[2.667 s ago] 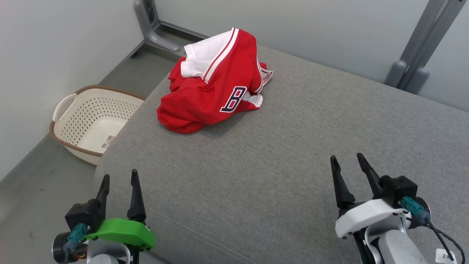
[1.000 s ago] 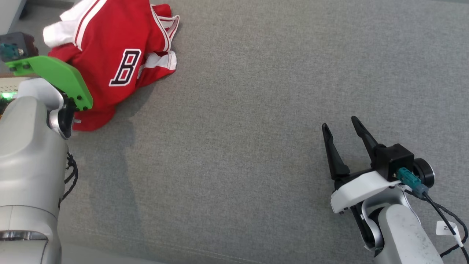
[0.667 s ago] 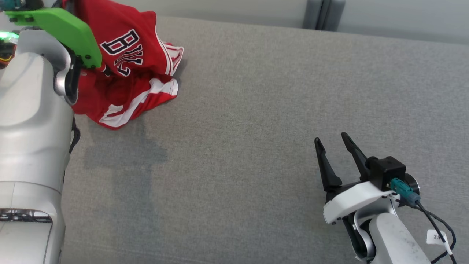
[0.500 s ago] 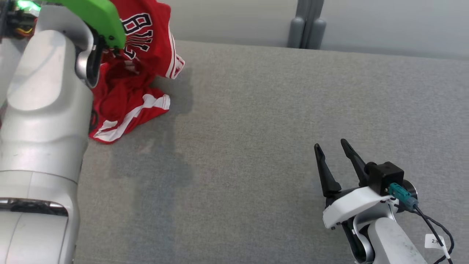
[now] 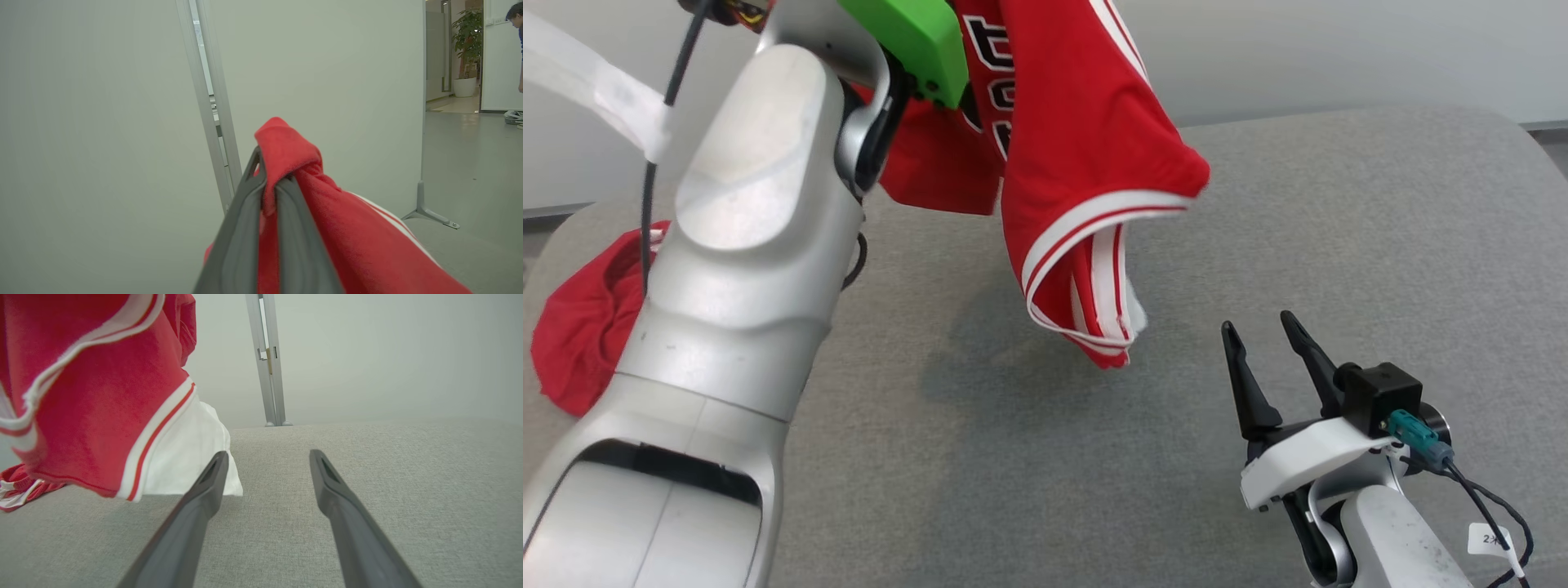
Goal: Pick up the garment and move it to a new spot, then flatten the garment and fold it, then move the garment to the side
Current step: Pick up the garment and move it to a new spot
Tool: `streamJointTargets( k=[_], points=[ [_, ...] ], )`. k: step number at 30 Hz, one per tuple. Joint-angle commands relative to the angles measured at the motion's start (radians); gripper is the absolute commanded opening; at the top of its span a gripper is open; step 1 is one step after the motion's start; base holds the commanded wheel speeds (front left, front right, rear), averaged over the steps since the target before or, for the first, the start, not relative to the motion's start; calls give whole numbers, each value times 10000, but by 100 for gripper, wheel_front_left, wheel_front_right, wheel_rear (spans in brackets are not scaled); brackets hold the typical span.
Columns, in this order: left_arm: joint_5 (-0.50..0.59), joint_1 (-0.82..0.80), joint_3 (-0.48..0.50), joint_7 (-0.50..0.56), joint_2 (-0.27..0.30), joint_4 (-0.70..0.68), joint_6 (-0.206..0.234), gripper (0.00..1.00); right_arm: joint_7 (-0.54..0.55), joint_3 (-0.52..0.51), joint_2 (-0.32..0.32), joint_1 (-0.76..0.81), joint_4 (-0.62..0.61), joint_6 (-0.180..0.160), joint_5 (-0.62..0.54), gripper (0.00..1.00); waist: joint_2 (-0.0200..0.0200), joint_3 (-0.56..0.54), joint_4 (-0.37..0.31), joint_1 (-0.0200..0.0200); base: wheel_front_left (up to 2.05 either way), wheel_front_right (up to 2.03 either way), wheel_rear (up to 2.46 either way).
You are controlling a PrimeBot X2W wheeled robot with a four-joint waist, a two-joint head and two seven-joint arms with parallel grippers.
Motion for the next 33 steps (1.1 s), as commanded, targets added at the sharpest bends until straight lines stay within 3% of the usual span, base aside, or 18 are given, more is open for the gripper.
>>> streamJointTargets(
  k=[1, 7, 15, 16, 17, 18, 23, 28, 33],
  points=[
    [-212, 347, -170, -37, 16, -130, -2, 0, -27, -19, -24, -93, -42, 0, 23, 100, -1, 128, -870, 0, 0, 0, 0],
    [-1243, 1230, -1350, -113, 19, -548, 167, 0, -120, 23, -21, -320, -76, 0, 138, 100, -1, 582, -1362, 0, 0, 0, 0],
    [-2362, 2802, -2857, 225, 18, 526, 214, 0, -273, 58, -24, -515, 65, 0, 264, 100, -1, 1008, -1579, 0, 0, 0, 0],
    [-2508, 3020, -2984, 298, 17, 659, 191, 15, -292, 55, -22, -519, 88, -1, 274, 100, -1, 1033, -1569, 0, 0, 0, 0],
    [-2710, 3245, -3120, 353, 17, 777, 176, 67, -305, 50, -24, -519, 118, 0, 266, 100, -1, 1053, -1551, 0, 0, 0, 0],
    [-2940, 3393, -3206, 397, 17, 839, 161, 100, -310, 22, -25, -510, 124, 0, 256, 100, -1, 1078, -1506, 0, 0, 0, 0],
    [-3952, 4141, -3607, 269, 17, 692, 25, 100, -345, -134, -21, -418, 203, 0, 131, 100, -1, 1048, -997, 0, 0, 0, 0],
    [-4307, 4679, -3399, -965, 88, 318, -19, 100, -375, -225, -27, -272, 283, 0, 70, 100, -1, 775, -419, 0, 0, 0, 0],
    [-3810, 5294, -2969, -1644, 917, -491, 446, 100, -359, -505, -21, -6, 275, 0, -49, 100, -1, 468, 286, 0, 0, 0, 0]
  ],
)
